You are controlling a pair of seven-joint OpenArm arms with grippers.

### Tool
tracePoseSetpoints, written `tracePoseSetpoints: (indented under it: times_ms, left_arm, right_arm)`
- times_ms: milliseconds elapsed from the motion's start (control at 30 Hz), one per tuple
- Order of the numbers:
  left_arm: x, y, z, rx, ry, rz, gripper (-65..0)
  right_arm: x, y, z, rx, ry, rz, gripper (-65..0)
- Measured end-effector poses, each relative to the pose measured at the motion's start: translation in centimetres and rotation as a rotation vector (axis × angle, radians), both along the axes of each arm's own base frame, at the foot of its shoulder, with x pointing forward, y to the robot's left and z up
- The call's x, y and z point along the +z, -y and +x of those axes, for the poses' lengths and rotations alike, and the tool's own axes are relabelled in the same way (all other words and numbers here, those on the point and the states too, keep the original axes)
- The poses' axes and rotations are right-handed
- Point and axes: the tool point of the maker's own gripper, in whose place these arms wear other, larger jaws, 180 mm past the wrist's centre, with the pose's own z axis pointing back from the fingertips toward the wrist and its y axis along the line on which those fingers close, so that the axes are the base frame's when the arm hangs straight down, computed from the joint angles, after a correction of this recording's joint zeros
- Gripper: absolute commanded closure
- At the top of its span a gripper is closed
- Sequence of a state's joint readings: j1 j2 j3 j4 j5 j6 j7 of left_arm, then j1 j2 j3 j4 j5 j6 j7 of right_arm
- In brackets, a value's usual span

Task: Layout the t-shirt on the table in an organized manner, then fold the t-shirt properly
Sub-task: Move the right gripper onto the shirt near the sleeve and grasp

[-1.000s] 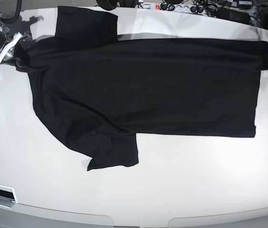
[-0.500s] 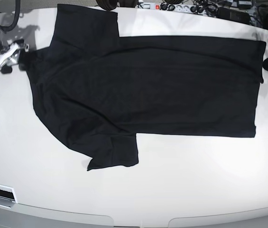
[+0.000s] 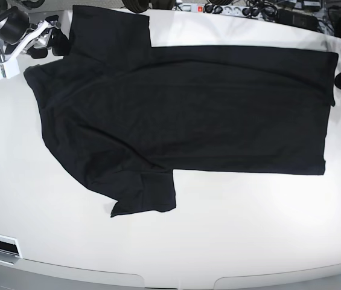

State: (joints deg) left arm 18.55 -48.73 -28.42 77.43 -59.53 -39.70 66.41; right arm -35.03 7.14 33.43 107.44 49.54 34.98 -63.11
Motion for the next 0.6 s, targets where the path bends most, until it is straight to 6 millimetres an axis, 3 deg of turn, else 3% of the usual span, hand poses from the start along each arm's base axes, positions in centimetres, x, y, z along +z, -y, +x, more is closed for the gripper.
tracePoseSetpoints:
  times_ms: [167, 333, 533, 600]
  left_arm:
    - [0.0, 0.0, 0.0, 0.000, 0.000, 0.000, -42.0]
    - [0.0, 0.0, 0.0, 0.000, -0.001, 0.000, -42.0]
    - [0.0, 0.1, 0.0, 0.001, 0.001, -0.004, -42.0]
    - [0.1, 0.1, 0.1, 0.002, 0.004, -0.009, -42.0]
  right_arm:
    - [-4.7, 1.0, -2.7, -0.070, -0.155, 0.024, -42.0]
    - [-5.6, 0.1, -2.1, -0.069, -0.129, 0.119, -42.0]
    - [-5.7, -4.8, -3.1, 0.049, -0.179, 0.273, -42.0]
    - [-5.7, -6.7, -3.2, 0.103, -0.187, 0.300, -38.8]
